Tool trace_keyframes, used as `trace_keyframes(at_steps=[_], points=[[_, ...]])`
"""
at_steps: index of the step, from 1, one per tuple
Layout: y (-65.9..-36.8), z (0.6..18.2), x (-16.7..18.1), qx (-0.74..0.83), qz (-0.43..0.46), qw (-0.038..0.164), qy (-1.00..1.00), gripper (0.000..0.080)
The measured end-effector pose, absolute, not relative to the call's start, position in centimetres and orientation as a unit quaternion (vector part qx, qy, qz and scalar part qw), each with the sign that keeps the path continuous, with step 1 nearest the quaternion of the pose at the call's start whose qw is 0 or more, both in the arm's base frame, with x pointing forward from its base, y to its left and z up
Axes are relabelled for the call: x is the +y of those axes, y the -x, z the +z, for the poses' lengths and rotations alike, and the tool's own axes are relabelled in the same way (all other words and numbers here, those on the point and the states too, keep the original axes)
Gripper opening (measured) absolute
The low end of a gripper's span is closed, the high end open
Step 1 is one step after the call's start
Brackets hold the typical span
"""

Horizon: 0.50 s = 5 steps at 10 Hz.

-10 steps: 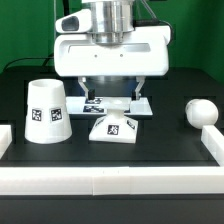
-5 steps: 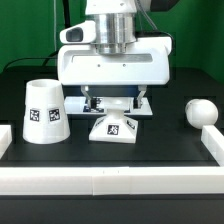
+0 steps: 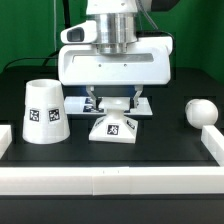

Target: Assemble lamp

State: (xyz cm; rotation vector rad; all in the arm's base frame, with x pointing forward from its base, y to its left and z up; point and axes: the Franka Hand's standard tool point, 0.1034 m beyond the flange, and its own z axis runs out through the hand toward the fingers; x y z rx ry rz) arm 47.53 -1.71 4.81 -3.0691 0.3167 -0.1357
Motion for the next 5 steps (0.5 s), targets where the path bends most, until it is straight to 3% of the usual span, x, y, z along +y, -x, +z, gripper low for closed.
trace_keyframes(at_steps=[3,5], points=[[-47.5,4.8,-1.7,0.102,-0.044,0.027,0.993,0.0530],[-48.7,5.1,0.2,0.080,-0.045,0.030,0.995,0.0530]])
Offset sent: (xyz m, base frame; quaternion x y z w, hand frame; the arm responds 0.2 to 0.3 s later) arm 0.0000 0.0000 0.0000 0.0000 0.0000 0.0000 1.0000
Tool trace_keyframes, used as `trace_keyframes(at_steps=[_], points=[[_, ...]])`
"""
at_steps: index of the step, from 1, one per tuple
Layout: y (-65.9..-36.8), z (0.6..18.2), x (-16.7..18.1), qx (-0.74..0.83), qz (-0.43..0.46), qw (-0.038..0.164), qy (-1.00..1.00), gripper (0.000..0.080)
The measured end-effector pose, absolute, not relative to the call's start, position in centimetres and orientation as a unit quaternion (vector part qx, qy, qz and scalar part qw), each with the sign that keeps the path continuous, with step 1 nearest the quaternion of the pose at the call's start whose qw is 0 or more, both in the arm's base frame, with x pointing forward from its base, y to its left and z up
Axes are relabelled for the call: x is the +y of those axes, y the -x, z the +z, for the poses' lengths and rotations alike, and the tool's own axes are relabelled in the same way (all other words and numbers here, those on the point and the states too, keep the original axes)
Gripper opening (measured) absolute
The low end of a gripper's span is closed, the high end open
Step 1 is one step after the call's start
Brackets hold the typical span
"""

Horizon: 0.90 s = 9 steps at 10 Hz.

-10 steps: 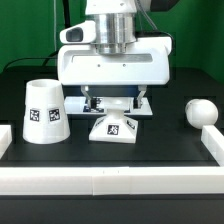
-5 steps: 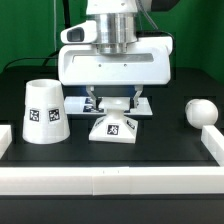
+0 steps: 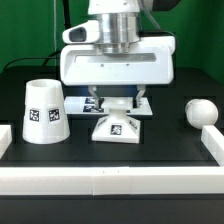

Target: Assemble lamp

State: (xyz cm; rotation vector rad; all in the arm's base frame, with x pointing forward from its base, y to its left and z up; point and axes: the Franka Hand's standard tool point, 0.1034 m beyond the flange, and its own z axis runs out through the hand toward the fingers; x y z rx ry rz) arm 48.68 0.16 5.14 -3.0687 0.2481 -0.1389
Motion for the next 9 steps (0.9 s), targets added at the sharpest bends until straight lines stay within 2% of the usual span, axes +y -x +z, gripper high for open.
trace_keyframes(at_steps=[5,9], points=[[-53.2,4.9,5.1,0.031,-0.071,0.038,0.996,0.0531],[-53.3,4.9,5.3,0.028,-0.071,0.039,0.996,0.0531]])
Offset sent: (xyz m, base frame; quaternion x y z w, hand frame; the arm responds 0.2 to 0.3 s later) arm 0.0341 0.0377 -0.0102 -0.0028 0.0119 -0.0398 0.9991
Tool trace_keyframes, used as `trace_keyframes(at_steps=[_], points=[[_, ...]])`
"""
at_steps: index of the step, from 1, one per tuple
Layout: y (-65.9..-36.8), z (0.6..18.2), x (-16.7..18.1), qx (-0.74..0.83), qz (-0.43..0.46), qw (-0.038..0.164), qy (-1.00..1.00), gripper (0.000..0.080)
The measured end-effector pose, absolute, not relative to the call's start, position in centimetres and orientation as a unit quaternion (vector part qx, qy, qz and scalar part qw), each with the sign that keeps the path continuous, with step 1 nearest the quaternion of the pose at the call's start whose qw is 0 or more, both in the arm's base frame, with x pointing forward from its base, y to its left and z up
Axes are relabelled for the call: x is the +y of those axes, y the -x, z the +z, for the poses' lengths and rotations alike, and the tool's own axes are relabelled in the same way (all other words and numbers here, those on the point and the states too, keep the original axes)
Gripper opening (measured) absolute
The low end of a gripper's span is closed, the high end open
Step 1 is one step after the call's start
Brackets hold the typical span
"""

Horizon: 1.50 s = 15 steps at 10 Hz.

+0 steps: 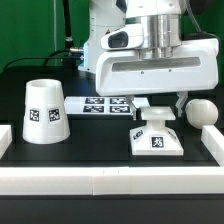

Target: Assemble lamp

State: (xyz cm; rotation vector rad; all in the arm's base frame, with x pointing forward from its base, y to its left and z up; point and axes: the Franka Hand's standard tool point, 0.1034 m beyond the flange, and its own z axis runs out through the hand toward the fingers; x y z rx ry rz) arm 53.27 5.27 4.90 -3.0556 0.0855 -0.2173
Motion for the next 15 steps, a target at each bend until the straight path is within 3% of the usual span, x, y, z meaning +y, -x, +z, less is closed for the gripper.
trace_keyframes(at_steps=[5,15], points=[[-57.6,5.0,9.6,-0.001,-0.085,0.049,0.995,0.0531],[-60.8,5.0,9.5,0.000,-0.105,0.049,0.993,0.0531]])
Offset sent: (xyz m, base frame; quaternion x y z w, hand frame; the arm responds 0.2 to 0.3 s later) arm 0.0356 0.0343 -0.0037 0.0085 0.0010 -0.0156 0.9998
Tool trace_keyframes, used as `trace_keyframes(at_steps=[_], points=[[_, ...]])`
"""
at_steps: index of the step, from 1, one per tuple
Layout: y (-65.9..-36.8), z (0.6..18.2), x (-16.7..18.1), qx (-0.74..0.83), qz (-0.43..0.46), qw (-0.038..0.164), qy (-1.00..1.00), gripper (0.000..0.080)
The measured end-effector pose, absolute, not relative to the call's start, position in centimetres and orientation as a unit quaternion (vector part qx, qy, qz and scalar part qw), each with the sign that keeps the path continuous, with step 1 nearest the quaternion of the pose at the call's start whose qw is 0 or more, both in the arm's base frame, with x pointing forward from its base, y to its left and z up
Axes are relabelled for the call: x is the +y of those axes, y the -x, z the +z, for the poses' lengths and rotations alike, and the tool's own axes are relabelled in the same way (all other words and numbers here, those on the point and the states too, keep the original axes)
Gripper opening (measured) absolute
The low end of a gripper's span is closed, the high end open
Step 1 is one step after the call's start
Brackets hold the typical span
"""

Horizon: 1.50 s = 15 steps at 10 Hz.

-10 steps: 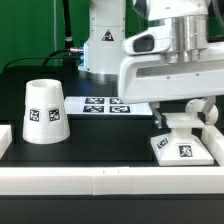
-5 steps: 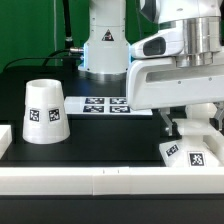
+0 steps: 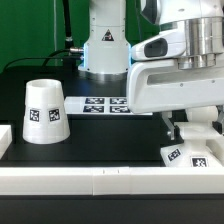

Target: Assemble lamp

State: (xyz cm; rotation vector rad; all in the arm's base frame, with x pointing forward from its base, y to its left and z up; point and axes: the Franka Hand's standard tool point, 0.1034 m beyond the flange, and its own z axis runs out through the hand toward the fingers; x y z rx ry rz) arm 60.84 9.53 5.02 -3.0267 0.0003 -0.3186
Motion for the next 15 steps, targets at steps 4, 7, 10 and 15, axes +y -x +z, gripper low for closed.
trace_keyframes(at_steps=[4,7,10,15], points=[[-59.8,5.9,8.8,-0.007,-0.104,0.046,0.993,0.0680],[-56.7,7.6,7.7,0.007,-0.100,0.044,0.994,0.0698],[-52.7,8.8,7.4,0.055,-0.086,0.051,0.993,0.0698],[-51.1,9.0,11.1,0.123,-0.067,0.064,0.988,0.0698]])
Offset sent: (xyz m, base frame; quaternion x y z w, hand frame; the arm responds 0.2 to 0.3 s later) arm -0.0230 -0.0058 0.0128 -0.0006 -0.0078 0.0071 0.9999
